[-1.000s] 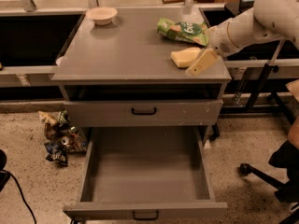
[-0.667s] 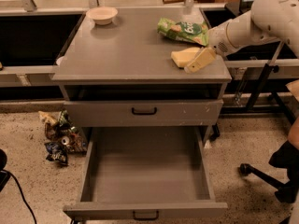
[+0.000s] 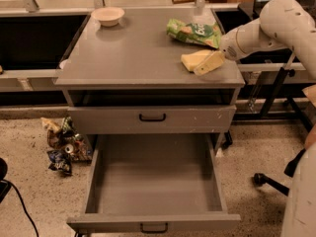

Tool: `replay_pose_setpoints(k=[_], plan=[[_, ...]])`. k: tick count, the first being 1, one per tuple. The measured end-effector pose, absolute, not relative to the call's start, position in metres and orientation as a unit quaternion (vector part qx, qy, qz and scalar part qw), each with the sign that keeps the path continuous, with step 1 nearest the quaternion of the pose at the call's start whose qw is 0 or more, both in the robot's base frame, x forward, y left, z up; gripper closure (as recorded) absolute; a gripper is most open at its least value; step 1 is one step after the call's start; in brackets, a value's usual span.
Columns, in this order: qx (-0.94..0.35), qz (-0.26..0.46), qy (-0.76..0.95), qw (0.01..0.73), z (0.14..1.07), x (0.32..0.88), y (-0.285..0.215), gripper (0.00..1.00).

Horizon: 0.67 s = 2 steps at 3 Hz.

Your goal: Place sponge into middle drawer

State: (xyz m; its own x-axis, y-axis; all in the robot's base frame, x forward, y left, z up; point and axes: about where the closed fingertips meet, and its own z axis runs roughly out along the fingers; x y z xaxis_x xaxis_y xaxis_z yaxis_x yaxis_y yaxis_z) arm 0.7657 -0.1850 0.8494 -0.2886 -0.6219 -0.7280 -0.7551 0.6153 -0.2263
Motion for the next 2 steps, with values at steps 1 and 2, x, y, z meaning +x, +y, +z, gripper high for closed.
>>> replay_pose_setpoints(k=[1,2], plan=[[-0.421,0.092,0.805,0.408,0.8361,0.7768,-0.1836,0.09],[-0.423,0.102,0.804,0.406,0.8299,0.7802,-0.1775,0.28]])
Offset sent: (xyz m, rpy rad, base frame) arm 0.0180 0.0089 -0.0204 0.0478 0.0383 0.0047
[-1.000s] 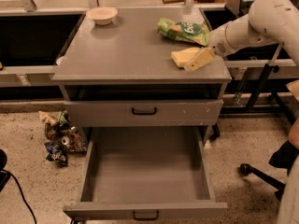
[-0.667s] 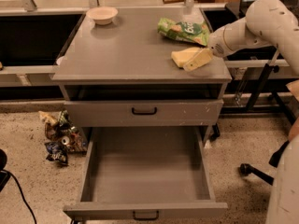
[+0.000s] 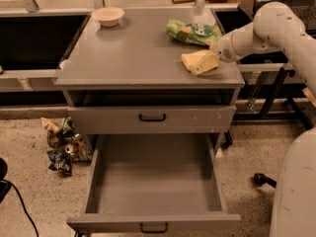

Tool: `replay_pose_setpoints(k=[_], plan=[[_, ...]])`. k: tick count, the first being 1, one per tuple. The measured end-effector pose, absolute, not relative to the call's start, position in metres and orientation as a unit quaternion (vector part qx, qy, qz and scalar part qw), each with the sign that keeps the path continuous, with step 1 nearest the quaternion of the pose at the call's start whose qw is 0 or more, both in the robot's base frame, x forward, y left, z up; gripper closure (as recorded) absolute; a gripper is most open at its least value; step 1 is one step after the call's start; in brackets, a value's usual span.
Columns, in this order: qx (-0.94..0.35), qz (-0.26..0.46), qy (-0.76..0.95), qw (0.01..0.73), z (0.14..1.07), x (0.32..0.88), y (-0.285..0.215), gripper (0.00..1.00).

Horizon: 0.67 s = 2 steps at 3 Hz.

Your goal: Place sponge into middle drawer

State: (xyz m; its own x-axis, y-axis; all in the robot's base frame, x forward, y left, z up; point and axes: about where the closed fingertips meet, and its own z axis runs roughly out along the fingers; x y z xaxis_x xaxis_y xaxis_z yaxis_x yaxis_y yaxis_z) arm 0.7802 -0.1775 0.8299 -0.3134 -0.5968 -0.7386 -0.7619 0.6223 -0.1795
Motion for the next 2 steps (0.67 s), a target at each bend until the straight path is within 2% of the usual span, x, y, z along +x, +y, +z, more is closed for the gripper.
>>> replay_pose_setpoints(k=[2], plan=[[-0.441,0.119,0.773,0.440,0.863,0.745,-0.161,0.75]])
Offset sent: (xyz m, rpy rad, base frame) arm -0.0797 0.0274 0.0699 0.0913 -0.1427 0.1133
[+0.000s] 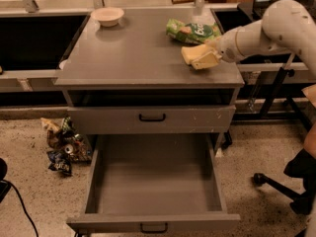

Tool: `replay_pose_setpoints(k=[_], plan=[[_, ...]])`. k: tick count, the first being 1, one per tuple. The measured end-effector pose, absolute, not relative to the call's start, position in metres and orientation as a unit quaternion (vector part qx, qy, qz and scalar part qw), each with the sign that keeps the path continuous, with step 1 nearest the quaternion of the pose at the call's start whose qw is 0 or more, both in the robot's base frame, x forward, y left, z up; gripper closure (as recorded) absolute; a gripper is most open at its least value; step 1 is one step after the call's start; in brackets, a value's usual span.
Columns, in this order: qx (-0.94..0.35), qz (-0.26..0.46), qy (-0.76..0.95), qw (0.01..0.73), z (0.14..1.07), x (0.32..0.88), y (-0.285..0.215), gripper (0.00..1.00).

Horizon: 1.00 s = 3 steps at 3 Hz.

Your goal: Place sponge into middle drawer

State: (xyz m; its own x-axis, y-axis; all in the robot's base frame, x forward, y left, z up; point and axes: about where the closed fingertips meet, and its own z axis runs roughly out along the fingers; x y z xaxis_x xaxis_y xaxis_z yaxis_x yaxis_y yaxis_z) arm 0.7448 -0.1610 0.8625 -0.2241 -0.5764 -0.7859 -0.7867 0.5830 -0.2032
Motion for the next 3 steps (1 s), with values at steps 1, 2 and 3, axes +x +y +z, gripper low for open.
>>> replay_pose_setpoints(k=[1,2,3], plan=[[-0.462,0.145,0.749,0.453,0.887,0.693,-0.142,0.97],[-0.477,0.185,0.740,0.435,0.890,0.634,-0.128,1.00],[-0.476,0.189,0.742,0.432,0.887,0.630,-0.129,1.00]])
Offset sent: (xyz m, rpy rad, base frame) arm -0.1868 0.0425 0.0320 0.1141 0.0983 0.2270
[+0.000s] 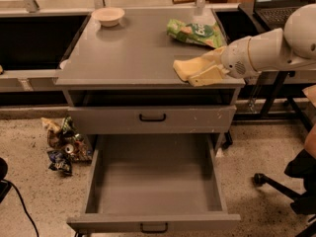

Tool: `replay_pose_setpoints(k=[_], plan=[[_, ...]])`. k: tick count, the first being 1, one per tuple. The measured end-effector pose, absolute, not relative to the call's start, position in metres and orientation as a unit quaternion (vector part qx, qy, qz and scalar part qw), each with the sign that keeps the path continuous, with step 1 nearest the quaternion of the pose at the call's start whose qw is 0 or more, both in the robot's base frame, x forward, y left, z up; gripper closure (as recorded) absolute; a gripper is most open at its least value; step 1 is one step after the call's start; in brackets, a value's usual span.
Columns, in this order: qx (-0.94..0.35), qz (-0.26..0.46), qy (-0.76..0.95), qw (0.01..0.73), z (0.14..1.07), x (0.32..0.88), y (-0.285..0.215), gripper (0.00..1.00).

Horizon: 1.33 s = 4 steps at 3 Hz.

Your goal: Place sponge into middle drawer

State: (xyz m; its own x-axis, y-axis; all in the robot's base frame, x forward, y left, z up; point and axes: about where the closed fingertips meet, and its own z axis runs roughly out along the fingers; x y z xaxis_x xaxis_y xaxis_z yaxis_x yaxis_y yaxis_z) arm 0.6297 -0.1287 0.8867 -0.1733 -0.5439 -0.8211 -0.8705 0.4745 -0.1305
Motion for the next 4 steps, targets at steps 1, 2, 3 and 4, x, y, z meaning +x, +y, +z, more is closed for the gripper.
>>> replay_pose_setpoints(k=[1,2,3,4], plan=[[-0.477,0.193,0.743,0.428,0.884,0.631,-0.128,1.00],[-0.473,0.201,0.751,0.415,0.860,0.608,-0.125,1.00],[-0.461,0.198,0.763,0.408,0.829,0.566,-0.122,1.00],[-0.432,0.202,0.787,0.392,0.776,0.524,-0.124,1.00]])
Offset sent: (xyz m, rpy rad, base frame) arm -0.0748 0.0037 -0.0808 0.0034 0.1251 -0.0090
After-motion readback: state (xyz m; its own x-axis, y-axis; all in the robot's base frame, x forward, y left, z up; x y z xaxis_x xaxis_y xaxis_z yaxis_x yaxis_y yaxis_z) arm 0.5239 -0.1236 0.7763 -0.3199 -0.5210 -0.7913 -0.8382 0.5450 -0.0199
